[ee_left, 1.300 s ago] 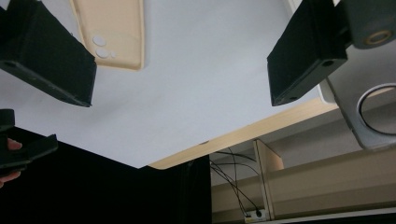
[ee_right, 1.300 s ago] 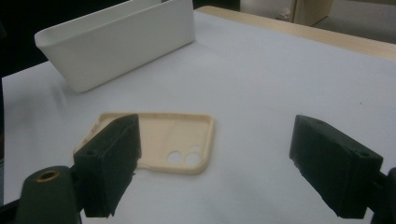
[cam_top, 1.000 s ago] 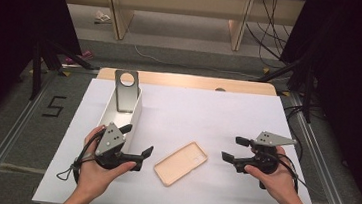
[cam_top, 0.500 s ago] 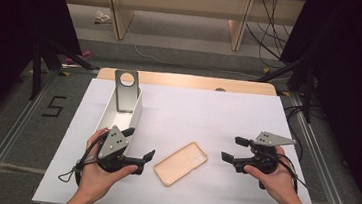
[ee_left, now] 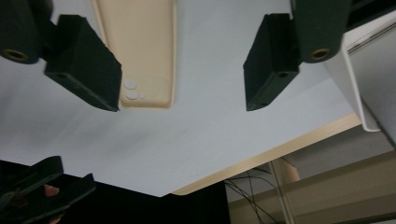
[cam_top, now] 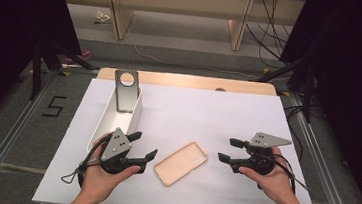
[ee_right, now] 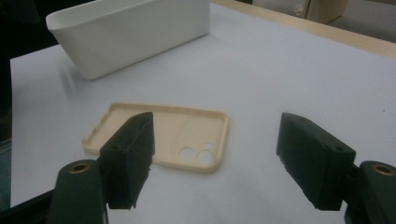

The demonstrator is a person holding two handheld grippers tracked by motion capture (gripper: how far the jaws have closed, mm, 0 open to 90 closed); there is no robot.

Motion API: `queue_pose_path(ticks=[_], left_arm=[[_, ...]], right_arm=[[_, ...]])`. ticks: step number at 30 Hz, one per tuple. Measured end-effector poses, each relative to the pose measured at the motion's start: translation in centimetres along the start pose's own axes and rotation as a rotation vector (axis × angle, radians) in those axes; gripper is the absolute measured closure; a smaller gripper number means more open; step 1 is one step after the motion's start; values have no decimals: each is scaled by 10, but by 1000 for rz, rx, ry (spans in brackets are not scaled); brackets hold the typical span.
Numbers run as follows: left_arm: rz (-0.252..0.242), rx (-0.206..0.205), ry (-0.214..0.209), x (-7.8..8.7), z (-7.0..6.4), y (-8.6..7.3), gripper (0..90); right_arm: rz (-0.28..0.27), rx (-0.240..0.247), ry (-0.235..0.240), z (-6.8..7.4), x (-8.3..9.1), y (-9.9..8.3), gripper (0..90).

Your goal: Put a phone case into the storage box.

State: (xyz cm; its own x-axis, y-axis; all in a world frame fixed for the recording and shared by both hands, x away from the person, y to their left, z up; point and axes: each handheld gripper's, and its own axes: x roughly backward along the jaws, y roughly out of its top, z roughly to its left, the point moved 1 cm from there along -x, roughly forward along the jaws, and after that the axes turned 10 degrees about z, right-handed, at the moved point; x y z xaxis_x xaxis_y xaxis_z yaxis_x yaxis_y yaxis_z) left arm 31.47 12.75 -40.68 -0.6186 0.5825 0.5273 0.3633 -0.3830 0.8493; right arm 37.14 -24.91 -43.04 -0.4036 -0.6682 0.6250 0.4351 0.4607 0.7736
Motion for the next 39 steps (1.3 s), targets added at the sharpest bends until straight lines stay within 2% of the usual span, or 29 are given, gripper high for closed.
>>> queue_pose_path(ticks=[1,2,5,8,10,13,21,26,32,39], left_arm=[[10,-1,-6,-1,-1,-1,472],[41,4,-11,-2,-3,-2,548],[128,-1,13,-9,-6,-6,741],[222,-26,55,-18,-7,-12,839],[267,-34,64,-23,-7,-16,885],[324,-19,53,-27,-7,-20,895],[458,1,65,-49,-14,-27,898],[509,24,81,-59,-14,-30,898],[572,16,100,-72,-11,-36,898],[609,-1,113,-80,-11,-38,898]], right_arm=[[4,1,3,1,0,0,292],[3,-3,4,1,0,-1,290],[-1,-6,0,1,1,0,289],[6,-10,-5,-1,2,-1,289],[11,-13,-6,-2,2,-1,289],[9,-14,-5,-2,2,-1,289],[7,-15,3,-2,1,-1,288],[7,-16,5,-1,1,-1,286],[8,-17,4,-1,1,-1,285],[5,-20,6,-1,1,-1,282]])
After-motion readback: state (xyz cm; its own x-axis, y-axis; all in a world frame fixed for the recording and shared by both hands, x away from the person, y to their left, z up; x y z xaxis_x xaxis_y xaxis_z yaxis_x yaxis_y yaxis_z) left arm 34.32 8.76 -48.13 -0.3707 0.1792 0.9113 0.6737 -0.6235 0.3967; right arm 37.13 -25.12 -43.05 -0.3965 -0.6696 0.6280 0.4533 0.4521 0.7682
